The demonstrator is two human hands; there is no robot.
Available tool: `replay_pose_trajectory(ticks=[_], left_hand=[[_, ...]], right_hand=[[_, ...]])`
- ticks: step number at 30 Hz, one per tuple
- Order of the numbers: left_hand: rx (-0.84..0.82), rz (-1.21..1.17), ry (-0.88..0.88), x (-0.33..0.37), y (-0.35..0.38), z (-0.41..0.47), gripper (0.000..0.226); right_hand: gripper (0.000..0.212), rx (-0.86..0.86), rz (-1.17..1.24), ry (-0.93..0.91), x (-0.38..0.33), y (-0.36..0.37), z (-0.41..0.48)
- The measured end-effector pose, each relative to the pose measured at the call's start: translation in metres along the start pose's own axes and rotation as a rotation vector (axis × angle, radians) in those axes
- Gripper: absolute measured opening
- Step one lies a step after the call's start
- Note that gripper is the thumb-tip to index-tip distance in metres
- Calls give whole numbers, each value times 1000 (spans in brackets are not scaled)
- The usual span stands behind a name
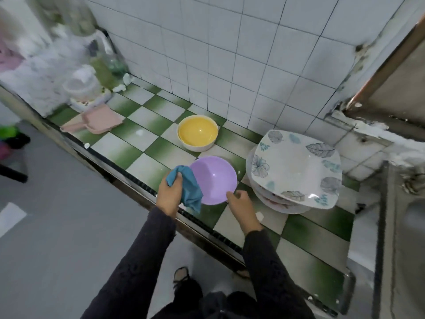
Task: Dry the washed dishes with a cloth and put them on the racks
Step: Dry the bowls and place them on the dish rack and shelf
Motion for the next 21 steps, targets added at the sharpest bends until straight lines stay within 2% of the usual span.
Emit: replay_pose_trajectory(ticks=[3,8,12,14,18,21], left_hand=[[-66,-54,-56,-4,-4,22,17],[-153,-110,-147,-15,8,36,13],[-185,-140,-205,-23,23,49,24],[-160,-199,-255,-28,25,51,30],[-194,-264,-312,-34,36,62,33],[-191,-259,-290,-33,39,74,39]], right_hand=[[23,4,203,145,17,18,7],[24,18,340,272,34,32,20],[49,-53,506,385,39,46,38],[52,-73,589,409,41,50,45],[35,-119,731,397,35,54,57],[36,-159,723,369,23,55,59]])
Point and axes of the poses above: each hand's wrist, its own z-axis towards the middle knuckle, its own y-axis out of the palm, x = y × z, the point moved 10 cm from there along z, towards the middle knuckle, and after that the axes turned 12 degrees about y, right-handed, at the moved point
